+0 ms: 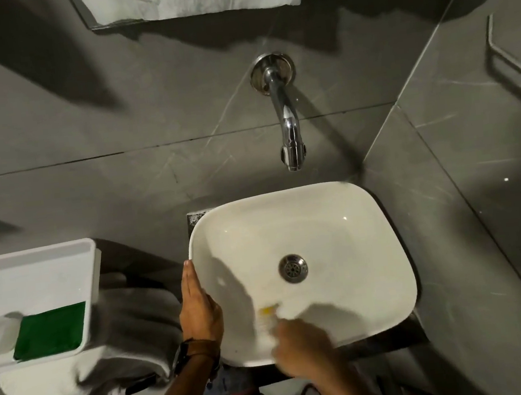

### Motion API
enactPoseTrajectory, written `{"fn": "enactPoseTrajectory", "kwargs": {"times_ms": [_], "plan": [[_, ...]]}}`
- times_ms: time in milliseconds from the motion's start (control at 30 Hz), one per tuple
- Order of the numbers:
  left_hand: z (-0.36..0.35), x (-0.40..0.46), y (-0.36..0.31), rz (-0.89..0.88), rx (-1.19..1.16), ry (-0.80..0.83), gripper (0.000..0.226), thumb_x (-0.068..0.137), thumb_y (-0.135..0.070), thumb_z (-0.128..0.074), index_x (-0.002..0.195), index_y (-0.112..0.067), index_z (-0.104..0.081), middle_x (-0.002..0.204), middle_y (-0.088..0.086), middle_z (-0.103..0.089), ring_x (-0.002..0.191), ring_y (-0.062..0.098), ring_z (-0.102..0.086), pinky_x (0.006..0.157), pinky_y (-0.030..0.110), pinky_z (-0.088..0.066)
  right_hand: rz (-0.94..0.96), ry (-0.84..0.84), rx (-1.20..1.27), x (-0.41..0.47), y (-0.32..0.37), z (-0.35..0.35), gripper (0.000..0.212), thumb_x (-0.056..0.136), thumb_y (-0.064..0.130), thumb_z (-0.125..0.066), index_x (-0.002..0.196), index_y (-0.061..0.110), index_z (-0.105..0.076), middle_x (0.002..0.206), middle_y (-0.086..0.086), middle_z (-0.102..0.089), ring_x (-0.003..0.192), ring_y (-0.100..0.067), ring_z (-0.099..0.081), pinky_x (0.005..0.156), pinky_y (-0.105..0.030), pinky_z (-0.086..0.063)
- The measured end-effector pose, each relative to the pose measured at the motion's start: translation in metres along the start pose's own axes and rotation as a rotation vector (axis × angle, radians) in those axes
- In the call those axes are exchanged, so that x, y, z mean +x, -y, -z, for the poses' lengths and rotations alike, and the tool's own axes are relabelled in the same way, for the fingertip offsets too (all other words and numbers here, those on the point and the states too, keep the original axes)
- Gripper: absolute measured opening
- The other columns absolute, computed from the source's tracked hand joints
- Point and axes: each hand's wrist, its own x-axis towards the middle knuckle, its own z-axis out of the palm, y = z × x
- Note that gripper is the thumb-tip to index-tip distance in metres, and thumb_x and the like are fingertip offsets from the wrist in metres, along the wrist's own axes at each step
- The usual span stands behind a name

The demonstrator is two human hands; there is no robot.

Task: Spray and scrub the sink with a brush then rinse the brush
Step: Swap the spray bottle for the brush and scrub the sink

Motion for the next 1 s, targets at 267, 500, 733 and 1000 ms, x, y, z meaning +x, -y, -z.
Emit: {"fn": "enactPoseTrajectory", "kwargs": {"times_ms": [267,500,733,1000], "plan": [[-0.001,-0.001,-0.004,0.002,-0.011,-0.021,0.074,0.09,0.009,-0.041,0.156,-0.016,-0.017,0.16,0.01,-0.028,0.118,0.037,-0.057,0.095,0.046,-0.05,-0.132,-0.543,-0.143,0.061,-0.032,0.058,0.026,0.097,0.011,-0.044,0.106,0.007,-0.068,0.105,-0.016,-0.074,0.097,-0.037,-0.074,0.074,-0.037,-0.055],[-0.002,0.001,0.0,-0.003,0.006,-0.019,0.078,0.088,0.01,-0.043,0.156,-0.017,-0.016,0.161,0.008,-0.026,0.122,0.038,-0.055,0.095,0.048,-0.05,-0.066,0.002,-0.115,0.003,-0.006,0.019,0.034,0.098,0.014,-0.042,0.128,0.012,-0.06,0.129,-0.015,-0.067,0.12,-0.034,-0.065,0.097,-0.04,-0.051],[-0.002,0.001,0.0,0.003,0.019,-0.012,0.079,0.088,0.01,-0.043,0.156,-0.018,-0.016,0.161,0.007,-0.027,0.114,0.038,-0.059,0.09,0.046,-0.053,-0.078,-0.388,0.015,0.105,0.002,0.058,0.048,0.103,0.018,-0.041,0.149,0.026,-0.048,0.134,-0.01,-0.068,0.121,-0.032,-0.066,0.097,-0.04,-0.051],[-0.003,0.002,0.003,0.02,0.01,-0.013,0.08,0.088,0.009,-0.044,0.156,-0.019,-0.014,0.162,0.006,-0.025,0.116,0.038,-0.059,0.092,0.048,-0.053,-0.33,-0.18,-0.038,0.015,-0.08,0.042,0.034,0.097,0.019,-0.044,0.127,0.017,-0.061,0.131,-0.009,-0.066,0.121,-0.029,-0.064,0.098,-0.038,-0.052]]}}
